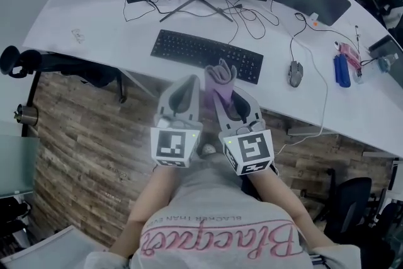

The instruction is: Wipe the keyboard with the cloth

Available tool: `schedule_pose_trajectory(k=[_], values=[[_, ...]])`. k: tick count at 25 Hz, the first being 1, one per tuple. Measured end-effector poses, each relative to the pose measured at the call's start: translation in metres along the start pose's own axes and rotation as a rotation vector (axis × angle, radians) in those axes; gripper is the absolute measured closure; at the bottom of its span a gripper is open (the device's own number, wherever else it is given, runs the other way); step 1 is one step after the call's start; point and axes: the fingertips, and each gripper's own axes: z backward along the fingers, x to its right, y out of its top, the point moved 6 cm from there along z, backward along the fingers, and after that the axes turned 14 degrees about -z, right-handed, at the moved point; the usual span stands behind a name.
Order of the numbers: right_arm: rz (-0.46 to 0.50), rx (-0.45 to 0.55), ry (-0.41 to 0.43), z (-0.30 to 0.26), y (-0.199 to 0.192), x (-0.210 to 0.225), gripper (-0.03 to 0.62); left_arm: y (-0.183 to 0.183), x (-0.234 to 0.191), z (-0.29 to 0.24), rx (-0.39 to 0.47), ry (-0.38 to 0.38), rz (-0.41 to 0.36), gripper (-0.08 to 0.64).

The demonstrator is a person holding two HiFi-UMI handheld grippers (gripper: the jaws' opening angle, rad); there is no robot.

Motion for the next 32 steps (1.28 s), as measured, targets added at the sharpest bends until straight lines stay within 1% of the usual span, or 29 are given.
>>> schedule_pose_trajectory(k=[6, 13, 17, 25, 32], values=[[-0.007, 0.017, 0.019, -0.016, 0.006, 0.002, 0.508, 0.001, -0.013, -0.014, 0.004, -0.002, -0.002, 0.554], [-0.012, 0.01, -0.011, -0.048, 0.012, 0.014, 0.508, -0.009, -0.035, -0.045, 0.007, -0.03, 0.0, 0.554], [-0.02, 0.006, -0.032, -0.079, 0.018, 0.016, 0.508, -0.014, -0.062, -0.065, 0.008, -0.043, -0.005, 0.554], [-0.049, -0.011, -0.059, -0.15, 0.027, 0.017, 0.506, -0.037, -0.124, -0.102, -0.025, -0.058, -0.002, 0.554], [-0.084, -0.057, -0.072, -0.211, 0.021, 0.009, 0.508, -0.065, -0.174, -0.124, -0.068, -0.065, 0.019, 0.554]])
